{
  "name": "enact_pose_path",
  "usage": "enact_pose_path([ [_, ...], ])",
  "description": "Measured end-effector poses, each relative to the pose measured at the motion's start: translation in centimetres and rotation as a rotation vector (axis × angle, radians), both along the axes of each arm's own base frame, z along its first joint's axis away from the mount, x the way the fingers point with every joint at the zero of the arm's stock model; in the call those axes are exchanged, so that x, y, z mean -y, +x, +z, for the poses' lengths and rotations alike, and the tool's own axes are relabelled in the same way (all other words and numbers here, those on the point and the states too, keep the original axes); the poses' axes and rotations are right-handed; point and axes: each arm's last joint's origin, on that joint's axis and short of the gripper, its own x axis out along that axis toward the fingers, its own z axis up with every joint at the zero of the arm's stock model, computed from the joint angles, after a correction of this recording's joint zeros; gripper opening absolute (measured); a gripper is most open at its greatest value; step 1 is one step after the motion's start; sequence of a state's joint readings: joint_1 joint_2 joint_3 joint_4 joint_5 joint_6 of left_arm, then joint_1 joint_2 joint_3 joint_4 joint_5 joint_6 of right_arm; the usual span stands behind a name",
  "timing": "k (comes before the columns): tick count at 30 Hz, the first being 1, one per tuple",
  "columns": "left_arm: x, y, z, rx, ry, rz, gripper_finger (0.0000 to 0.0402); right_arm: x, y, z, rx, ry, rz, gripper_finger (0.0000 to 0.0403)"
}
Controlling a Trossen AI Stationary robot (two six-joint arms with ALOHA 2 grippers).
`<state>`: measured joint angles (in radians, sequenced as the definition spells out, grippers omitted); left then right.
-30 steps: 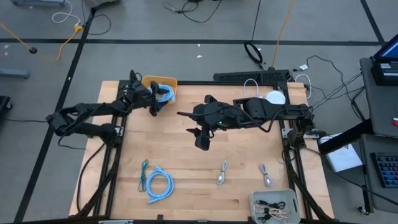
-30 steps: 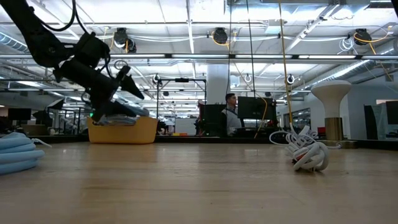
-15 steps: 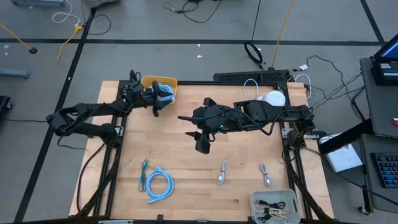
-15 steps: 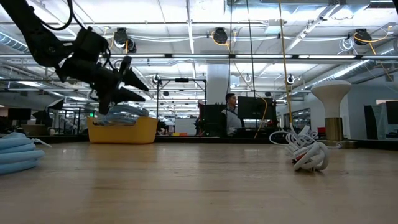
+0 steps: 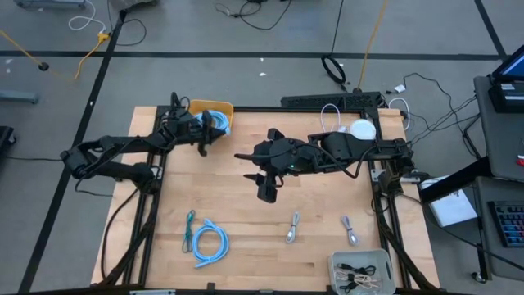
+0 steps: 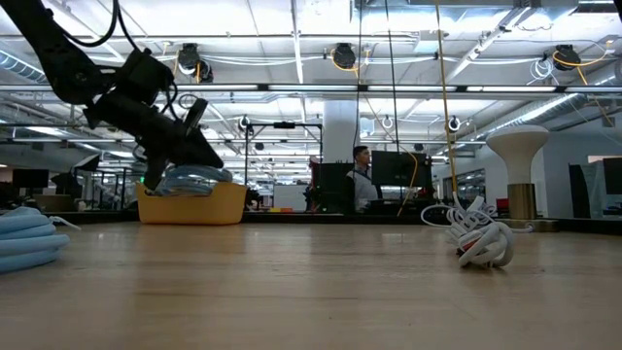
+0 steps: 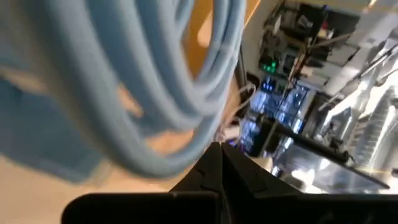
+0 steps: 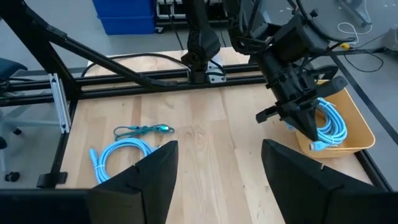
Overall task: Pick & Place USB Port
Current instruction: Put the right blue hdmi cable into the yellow bin, then put the white charger cable into the gray bin
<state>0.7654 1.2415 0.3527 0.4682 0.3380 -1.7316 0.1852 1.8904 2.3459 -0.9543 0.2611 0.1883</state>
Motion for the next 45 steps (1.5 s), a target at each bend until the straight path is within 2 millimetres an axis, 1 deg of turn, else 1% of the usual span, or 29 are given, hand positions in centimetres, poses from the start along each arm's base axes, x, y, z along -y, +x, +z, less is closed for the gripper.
enact_pose_path([
  [5,-0.1,-0.2,-0.4,-0.062,0.007,0.057,0.0001,0.0,0.0,0.0,-0.001,-0.008,0.006,0.0224],
  [8,0.1,-0.5,-1.0,-0.128,-0.009,0.071,0.0001,0.0,0.0,0.0,-0.001,-0.008,0.006,0.0224],
  [10,0.0,-0.6,-1.0,-0.153,0.023,0.088,0.0001,0.0,0.0,0.0,-0.001,-0.009,0.006,0.0224],
  [16,-0.7,-0.4,0.1,-0.103,0.16,0.174,0.0001,0.0,0.0,0.0,-0.002,-0.008,0.007,0.0224],
  [27,-1.1,-1.0,-0.3,-0.13,0.127,0.199,0.0,0.0,0.0,-0.1,-0.008,-0.009,0.008,0.0224],
  [29,-1.2,-0.9,0.1,-0.096,0.15,0.19,0.0,0.0,-0.1,-0.1,-0.015,-0.012,0.009,0.0224],
  [30,-1.2,-0.7,0.5,-0.06,0.181,0.174,0.0,0.0,-0.1,-0.2,-0.026,-0.015,0.009,0.0224],
  [32,-0.7,-0.3,2.1,0.031,0.263,0.115,0.0,0.0,-0.2,-0.4,-0.049,-0.018,0.009,0.0224],
  [34,0.1,0.3,4.4,0.105,0.369,0.021,0.0,0.1,-0.4,-0.6,-0.07,-0.015,0.004,0.0224],
  [36,1.6,0.9,7.4,0.187,0.524,-0.104,0.0,0.2,-0.4,-0.7,-0.085,-0.008,-0.006,0.0224],
  [38,3.9,1.2,10.4,0.274,0.676,-0.264,0.0,0.3,-0.5,-0.8,-0.094,0.001,-0.016,0.0224],
  [40,6.7,1.1,12.7,0.319,0.771,-0.46,0.0,0.3,-0.6,-0.9,-0.103,0.016,-0.028,0.0224],
  [42,9.7,0.5,13.8,0.285,0.77,-0.655,0.0,0.3,-0.7,-1.0,-0.12,0.034,-0.045,0.0224],
  [45,13.3,-1.7,14.4,0.141,0.717,-0.859,0.0,0.3,-0.6,-1.5,-0.137,0.079,-0.082,0.0224],
])
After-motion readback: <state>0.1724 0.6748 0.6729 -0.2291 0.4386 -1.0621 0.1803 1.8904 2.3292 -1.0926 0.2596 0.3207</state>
